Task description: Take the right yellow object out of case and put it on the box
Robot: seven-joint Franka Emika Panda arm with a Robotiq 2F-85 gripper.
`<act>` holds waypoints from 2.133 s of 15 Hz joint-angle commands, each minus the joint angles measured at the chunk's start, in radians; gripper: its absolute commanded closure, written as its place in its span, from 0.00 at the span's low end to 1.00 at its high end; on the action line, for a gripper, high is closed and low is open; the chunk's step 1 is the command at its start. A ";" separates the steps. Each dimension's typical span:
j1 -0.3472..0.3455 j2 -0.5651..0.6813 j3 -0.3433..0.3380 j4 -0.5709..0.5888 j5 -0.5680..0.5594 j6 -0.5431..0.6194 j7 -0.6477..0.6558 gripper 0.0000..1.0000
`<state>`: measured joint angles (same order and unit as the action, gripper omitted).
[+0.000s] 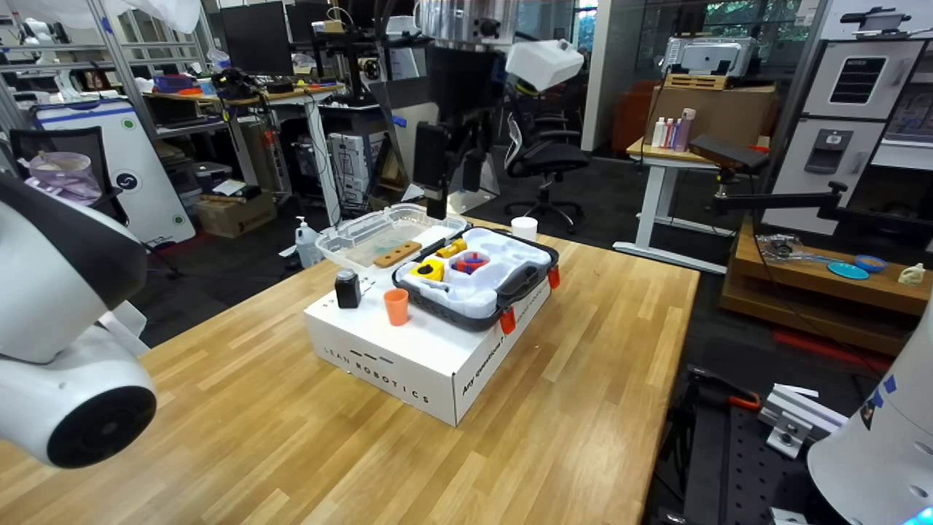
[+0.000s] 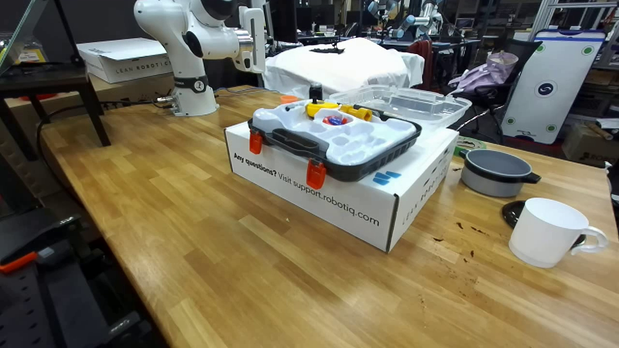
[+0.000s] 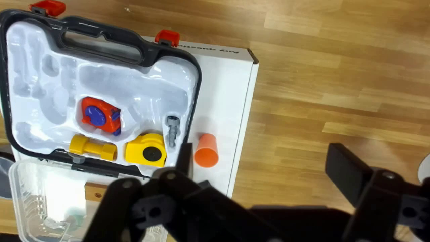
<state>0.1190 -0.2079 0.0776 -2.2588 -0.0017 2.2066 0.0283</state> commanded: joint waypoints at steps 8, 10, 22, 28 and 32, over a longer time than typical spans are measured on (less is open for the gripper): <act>-0.045 0.198 -0.009 0.182 -0.164 0.019 0.180 0.00; -0.045 0.206 -0.009 0.191 -0.168 0.019 0.187 0.00; -0.054 0.284 -0.029 0.292 -0.117 -0.006 0.162 0.00; -0.074 0.325 -0.075 0.322 -0.131 -0.021 0.249 0.00; -0.091 0.337 -0.096 0.334 -0.086 -0.046 0.282 0.00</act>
<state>0.0379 0.1114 -0.0176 -1.9601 -0.1236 2.2091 0.2813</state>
